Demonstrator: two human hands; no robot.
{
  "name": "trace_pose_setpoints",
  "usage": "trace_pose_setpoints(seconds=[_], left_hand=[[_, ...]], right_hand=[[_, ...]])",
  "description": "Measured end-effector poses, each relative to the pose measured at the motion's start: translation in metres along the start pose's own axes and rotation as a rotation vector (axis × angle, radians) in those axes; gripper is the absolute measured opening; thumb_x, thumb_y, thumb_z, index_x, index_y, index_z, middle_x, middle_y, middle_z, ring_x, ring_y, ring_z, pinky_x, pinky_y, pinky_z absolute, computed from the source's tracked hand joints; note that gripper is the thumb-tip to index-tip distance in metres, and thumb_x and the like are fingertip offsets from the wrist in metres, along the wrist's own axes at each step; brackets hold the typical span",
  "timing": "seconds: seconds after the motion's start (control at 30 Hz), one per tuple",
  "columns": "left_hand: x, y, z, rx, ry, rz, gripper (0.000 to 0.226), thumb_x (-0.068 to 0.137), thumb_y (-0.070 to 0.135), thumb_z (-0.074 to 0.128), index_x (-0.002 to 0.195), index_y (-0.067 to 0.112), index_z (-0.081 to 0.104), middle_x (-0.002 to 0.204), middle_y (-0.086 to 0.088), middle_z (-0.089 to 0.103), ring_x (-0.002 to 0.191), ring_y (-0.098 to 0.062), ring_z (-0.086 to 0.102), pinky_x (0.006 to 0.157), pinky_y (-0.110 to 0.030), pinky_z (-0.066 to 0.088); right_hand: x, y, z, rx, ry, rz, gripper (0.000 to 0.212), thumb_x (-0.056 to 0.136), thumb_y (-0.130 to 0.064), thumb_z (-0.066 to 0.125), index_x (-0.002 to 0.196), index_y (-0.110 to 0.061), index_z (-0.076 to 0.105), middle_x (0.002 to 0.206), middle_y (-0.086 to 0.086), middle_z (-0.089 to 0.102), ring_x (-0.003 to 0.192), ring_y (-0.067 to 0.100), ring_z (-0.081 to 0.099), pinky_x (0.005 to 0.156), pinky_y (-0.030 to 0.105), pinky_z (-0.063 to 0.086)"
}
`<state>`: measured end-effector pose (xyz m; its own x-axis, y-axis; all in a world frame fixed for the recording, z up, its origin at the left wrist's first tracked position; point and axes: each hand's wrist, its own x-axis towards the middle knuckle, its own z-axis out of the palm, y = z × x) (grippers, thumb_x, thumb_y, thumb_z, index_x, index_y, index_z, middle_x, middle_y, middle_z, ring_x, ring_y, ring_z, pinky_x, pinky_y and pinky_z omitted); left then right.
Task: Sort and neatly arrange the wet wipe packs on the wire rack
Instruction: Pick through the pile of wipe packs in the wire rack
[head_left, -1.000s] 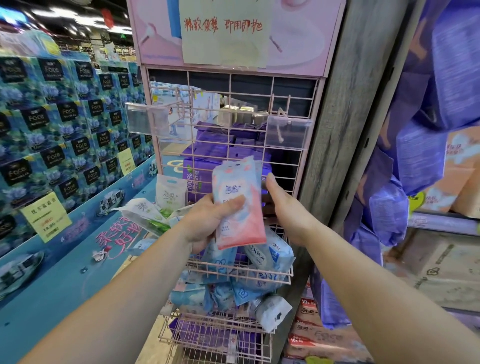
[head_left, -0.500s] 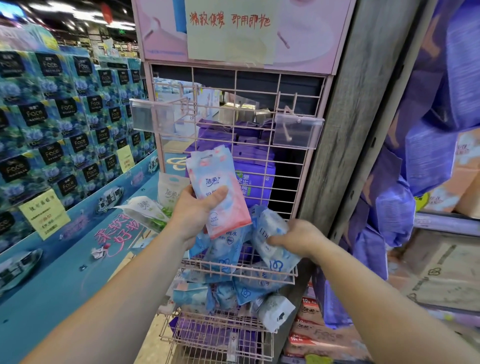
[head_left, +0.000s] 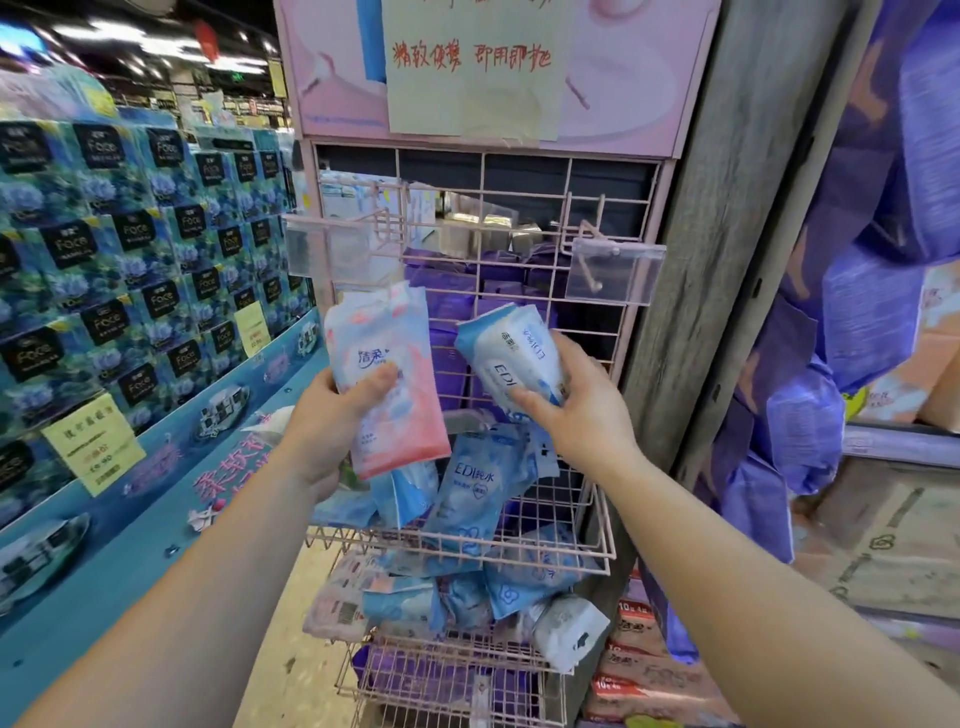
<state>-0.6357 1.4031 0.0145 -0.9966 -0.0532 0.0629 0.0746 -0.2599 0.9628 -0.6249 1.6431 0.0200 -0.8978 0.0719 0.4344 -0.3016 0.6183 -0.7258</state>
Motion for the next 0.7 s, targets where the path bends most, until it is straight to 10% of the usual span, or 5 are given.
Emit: trace_pose_setpoints(seconds=[0.33,0.53,0.7], left_hand=[[-0.009,0.006,-0.045,-0.014,-0.051,-0.002,0.091,0.047,0.044,0.091,0.121,0.004,0.055,0.106,-0.017,0.07,0.078,-0.025,0.072,0.07,-0.042,0.06],[-0.01,0.008,-0.032,-0.016,-0.099,0.019,0.08,0.048,0.041,0.09,0.113,0.006,0.059,0.098,-0.013,0.072,0.076,-0.024,0.072,0.068,-0.04,0.061],[-0.008,0.001,-0.002,0.015,-0.145,-0.002,0.063,0.069,0.025,0.077,0.122,0.004,0.052,0.108,-0.015,0.07,0.082,-0.024,0.072,0.074,-0.041,0.06]], right_hand=[[0.038,-0.022,0.06,-0.097,-0.241,-0.147,0.052,0.081,-0.016,0.074,0.13,-0.019,0.056,0.134,0.003,0.045,0.123,0.013,0.044,0.091,0.004,0.022],[0.04,-0.01,0.049,-0.004,-0.4,-0.071,0.061,0.092,-0.013,0.059,0.146,-0.032,0.036,0.159,-0.005,0.022,0.145,0.01,0.022,0.104,0.015,0.024],[0.034,0.004,0.025,0.195,-0.069,0.121,0.008,0.091,-0.02,0.06,0.095,-0.023,0.066,0.097,0.001,0.066,0.076,0.013,0.061,0.072,0.03,0.053]])
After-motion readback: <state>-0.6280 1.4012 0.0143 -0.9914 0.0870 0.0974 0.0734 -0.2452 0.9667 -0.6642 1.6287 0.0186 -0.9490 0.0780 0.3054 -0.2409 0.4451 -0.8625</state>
